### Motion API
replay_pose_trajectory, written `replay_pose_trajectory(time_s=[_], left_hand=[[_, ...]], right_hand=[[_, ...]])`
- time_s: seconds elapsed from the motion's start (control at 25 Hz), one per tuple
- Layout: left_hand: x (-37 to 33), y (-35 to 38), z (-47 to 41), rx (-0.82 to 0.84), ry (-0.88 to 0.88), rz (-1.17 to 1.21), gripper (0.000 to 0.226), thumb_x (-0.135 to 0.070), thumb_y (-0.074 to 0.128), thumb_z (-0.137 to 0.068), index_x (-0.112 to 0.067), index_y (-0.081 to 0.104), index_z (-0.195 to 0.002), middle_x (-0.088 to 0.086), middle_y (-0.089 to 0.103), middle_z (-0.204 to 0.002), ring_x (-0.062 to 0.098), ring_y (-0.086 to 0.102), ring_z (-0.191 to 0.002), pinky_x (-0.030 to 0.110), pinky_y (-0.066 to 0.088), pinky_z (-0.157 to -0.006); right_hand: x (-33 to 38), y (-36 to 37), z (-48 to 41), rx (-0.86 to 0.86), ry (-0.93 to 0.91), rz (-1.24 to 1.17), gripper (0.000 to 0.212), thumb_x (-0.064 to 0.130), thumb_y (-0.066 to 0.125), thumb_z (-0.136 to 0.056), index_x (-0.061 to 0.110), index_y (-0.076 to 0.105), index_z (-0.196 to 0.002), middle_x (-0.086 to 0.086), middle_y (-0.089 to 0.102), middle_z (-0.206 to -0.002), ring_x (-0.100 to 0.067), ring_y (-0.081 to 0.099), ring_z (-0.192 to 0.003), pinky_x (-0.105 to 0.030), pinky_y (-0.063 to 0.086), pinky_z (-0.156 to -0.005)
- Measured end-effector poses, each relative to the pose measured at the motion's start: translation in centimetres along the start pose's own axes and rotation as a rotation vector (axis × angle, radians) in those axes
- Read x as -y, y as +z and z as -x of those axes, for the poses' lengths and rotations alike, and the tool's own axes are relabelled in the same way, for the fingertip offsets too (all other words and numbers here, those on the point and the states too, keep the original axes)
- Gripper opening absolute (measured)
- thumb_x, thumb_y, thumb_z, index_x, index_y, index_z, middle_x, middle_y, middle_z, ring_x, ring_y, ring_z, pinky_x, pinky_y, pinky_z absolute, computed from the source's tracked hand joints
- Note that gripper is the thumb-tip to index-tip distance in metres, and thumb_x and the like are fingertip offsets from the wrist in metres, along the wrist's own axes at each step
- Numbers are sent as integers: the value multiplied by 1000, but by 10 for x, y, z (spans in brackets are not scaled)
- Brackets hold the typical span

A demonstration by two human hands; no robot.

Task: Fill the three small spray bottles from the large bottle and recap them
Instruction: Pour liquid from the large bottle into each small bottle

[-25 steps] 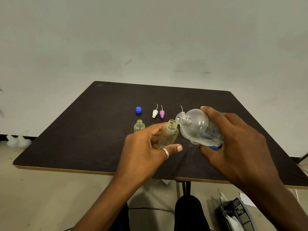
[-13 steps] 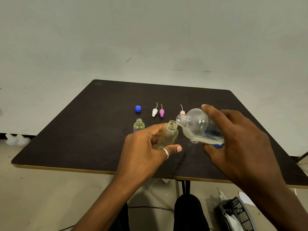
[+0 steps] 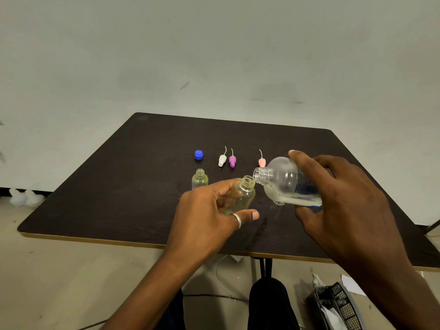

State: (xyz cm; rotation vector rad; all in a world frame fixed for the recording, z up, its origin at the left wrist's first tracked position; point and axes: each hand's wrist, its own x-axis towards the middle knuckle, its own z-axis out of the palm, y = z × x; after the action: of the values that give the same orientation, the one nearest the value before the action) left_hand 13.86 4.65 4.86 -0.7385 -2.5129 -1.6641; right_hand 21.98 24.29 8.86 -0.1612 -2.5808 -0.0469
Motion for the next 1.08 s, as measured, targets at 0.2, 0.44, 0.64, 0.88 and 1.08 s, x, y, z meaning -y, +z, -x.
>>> replay_pose_trajectory(time_s=[0.2, 0.44, 0.64, 0.88, 1.08], left_hand=[[0, 0, 0, 3, 1, -20, 49, -39, 88, -68, -46, 70, -112, -29, 72, -90, -15, 66, -84, 7, 51, -78], [0, 0, 0, 9, 1, -29, 50, -39, 88, -68, -45, 69, -114, -29, 72, -94, -15, 66, -86, 9, 53, -81], [0, 0, 0, 18, -3, -26, 49, -39, 88, -68, -46, 69, -113, -32, 70, -90, -15, 66, -86, 10, 54, -81], [1, 0, 0, 24, -8, -11, 50, -38, 88, -69, -45, 68, -115, -29, 72, -94, -13, 67, -88, 14, 55, -84], [0, 1, 0, 25, -12, -5, 47, -36, 88, -69, -43, 70, -113, -28, 73, -91, -14, 67, -85, 9, 53, -79]], right_hand=[[-2, 2, 0, -29, -24, 11, 93, 20, 90, -56, 19, 49, -140, -15, 61, -120, -35, 58, -105, -40, 52, -78], [-2, 3, -1, -49, -37, 15, 93, 19, 91, -53, 17, 52, -138, -18, 62, -118, -38, 59, -103, -44, 53, -78], [-2, 4, -2, -58, -44, 22, 94, 19, 92, -52, 16, 53, -137, -18, 62, -118, -39, 59, -103, -45, 53, -78], [-1, 2, -1, -62, -44, 18, 93, 19, 92, -52, 15, 53, -137, -18, 62, -118, -39, 59, -104, -44, 53, -78], [-1, 2, -1, -62, -46, 20, 92, 18, 91, -54, 17, 52, -138, -18, 61, -120, -39, 57, -107, -44, 52, -80]])
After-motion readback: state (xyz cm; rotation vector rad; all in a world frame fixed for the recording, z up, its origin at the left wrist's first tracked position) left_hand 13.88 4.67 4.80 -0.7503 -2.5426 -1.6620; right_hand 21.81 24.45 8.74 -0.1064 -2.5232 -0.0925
